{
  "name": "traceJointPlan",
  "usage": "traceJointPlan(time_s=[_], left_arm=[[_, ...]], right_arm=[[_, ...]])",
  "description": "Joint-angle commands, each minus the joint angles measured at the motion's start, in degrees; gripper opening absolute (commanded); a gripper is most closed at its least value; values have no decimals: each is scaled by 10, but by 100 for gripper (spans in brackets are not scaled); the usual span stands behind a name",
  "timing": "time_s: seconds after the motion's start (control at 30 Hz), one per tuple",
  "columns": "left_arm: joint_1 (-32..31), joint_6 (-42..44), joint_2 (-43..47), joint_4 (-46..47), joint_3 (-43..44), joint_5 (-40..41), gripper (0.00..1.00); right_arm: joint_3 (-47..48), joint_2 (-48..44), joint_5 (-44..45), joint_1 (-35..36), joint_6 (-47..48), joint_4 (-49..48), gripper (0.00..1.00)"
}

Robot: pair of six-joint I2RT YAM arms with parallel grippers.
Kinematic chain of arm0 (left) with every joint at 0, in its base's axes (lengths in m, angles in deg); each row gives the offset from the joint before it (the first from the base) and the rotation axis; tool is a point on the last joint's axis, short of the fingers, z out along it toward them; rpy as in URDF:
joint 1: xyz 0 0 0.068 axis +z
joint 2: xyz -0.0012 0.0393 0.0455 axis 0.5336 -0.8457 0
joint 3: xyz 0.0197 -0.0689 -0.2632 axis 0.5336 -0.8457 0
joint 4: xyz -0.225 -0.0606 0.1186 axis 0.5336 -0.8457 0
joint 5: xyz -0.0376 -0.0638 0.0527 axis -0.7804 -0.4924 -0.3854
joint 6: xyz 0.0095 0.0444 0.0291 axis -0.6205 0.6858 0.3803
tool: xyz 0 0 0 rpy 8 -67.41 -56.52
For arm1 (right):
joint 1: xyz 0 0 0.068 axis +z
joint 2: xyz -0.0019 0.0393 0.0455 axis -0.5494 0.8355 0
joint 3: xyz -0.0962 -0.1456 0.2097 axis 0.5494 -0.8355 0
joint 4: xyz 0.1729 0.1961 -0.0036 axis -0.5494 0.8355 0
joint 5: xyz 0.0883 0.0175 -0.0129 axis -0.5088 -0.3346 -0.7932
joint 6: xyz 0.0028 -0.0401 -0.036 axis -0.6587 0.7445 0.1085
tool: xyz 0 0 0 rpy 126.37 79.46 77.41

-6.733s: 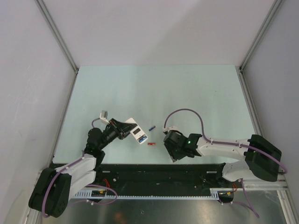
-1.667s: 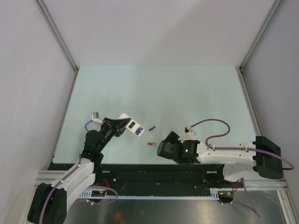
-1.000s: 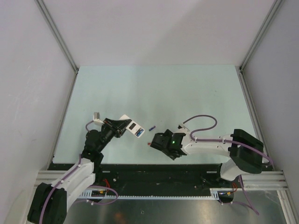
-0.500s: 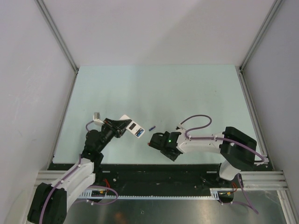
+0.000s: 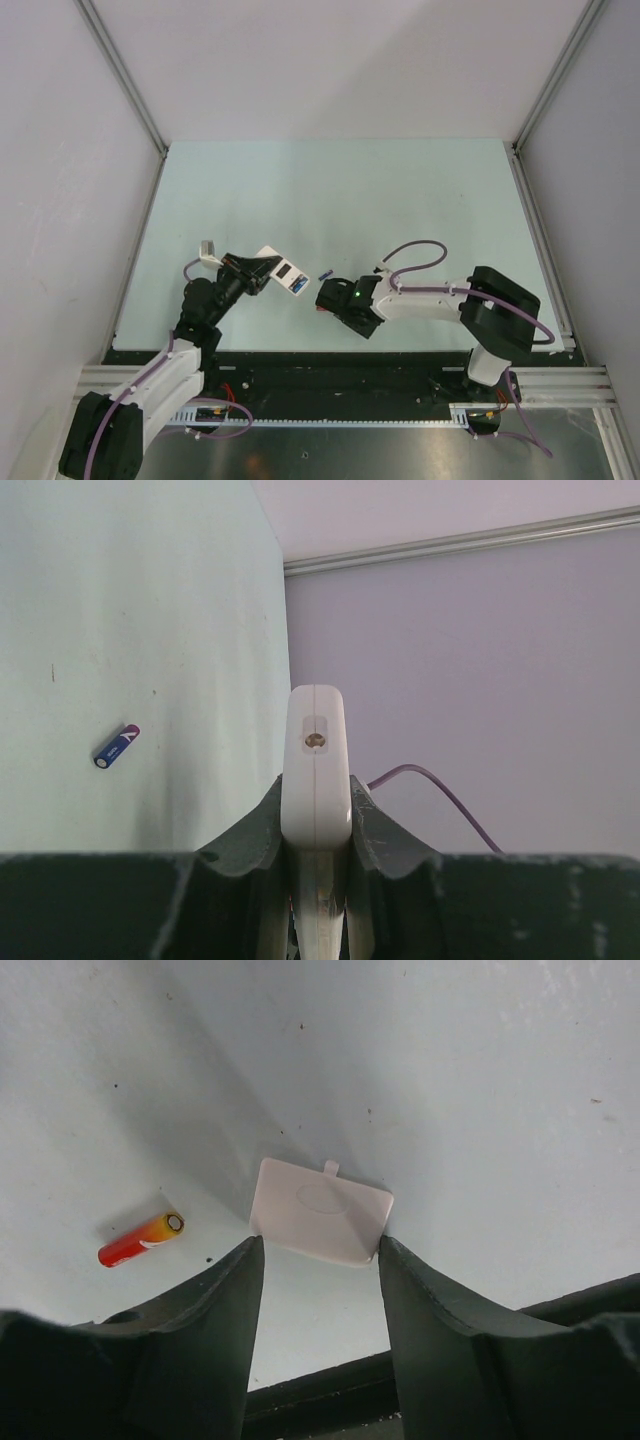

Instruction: Load the batteries into the remote control

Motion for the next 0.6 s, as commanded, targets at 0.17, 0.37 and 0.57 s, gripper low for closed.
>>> traceJointPlan(time_s=[0.17, 0.37, 0.57], left_arm=[[3, -9, 11, 18, -75, -3, 0], [3, -7, 14, 17, -79, -7, 0], [3, 2, 9, 17, -78, -6, 0]], right_arm=[[18, 32, 4, -24, 98, 19, 50], [37, 44, 1, -41, 253, 19, 51], [48, 58, 32, -54, 448, 15, 57]])
